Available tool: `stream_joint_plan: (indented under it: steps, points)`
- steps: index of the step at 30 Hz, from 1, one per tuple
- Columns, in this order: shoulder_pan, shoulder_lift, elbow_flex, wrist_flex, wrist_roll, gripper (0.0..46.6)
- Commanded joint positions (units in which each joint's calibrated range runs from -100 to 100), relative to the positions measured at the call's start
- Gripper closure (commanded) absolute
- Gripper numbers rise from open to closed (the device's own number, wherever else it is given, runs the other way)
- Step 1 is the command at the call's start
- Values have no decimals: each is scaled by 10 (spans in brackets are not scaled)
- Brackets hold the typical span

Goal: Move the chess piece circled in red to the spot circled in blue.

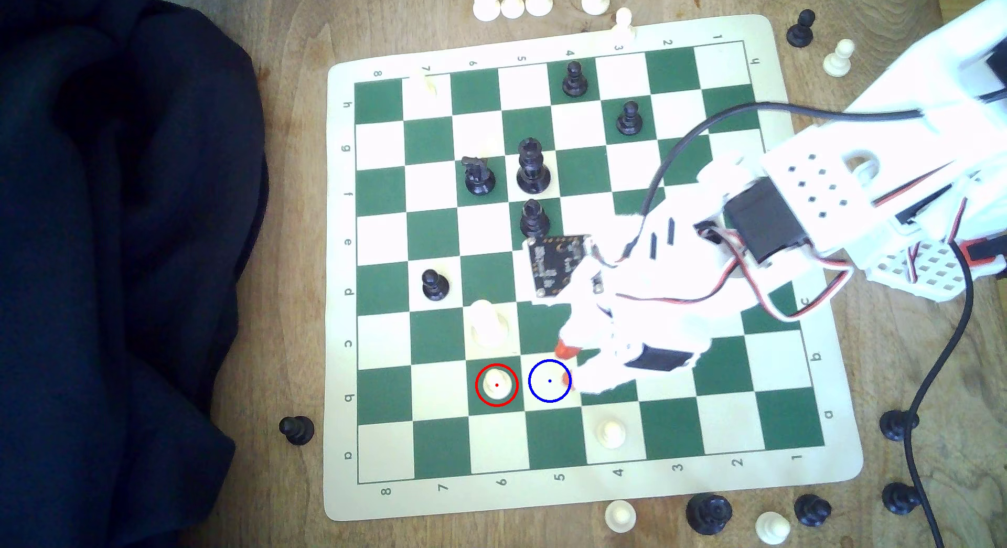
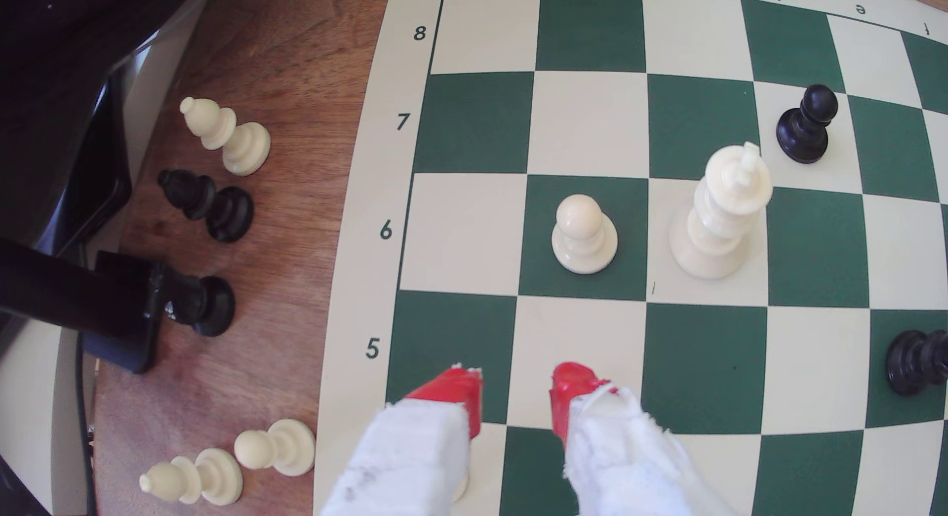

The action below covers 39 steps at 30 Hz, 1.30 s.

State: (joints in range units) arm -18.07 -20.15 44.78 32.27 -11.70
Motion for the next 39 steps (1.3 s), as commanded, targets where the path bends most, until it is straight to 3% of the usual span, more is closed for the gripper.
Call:
stream_joint_plan:
  steps: [1, 14, 39]
  points:
    - [14, 48, -90, -39, 2, 364]
    - [39, 136, -134, -57, 17, 353]
    - [36, 217, -183, -97, 18, 335]
